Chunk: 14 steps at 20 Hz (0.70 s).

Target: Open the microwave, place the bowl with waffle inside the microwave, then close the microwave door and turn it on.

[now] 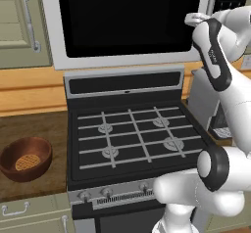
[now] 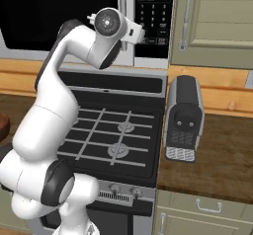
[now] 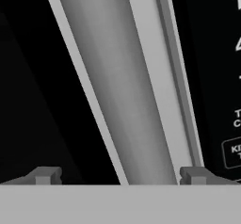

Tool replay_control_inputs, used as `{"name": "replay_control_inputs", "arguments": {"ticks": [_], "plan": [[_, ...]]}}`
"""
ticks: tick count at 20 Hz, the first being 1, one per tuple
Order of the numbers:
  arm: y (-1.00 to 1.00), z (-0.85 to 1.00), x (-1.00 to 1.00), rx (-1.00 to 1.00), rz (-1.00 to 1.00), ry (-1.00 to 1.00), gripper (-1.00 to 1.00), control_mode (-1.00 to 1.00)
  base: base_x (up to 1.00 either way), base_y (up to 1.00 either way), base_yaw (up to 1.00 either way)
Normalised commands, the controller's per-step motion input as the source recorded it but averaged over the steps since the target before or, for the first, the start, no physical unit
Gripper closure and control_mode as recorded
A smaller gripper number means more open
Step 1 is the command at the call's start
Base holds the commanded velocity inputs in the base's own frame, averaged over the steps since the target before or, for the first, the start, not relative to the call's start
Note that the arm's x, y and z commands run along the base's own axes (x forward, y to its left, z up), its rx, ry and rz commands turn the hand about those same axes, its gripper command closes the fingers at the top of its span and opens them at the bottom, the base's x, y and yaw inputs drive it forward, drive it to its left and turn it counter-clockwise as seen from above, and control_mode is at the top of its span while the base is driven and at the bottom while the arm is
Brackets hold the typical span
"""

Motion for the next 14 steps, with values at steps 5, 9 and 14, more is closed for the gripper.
{"name": "replay_control_inputs", "arguments": {"ticks": [5, 9, 14], "plan": [[0.0, -0.1, 0.31, 0.01, 0.0, 0.0, 1.0, -1.0, 0.0, 0.0, 0.0], [0.0, 0.0, -0.03, 0.0, 0.0, 0.0, 1.0, -1.0, 0.0, 0.0, 0.0], [0.14, 0.0, -0.39, 0.0, -0.04, 0.0, 1.0, -1.0, 0.0, 0.0, 0.0]]}}
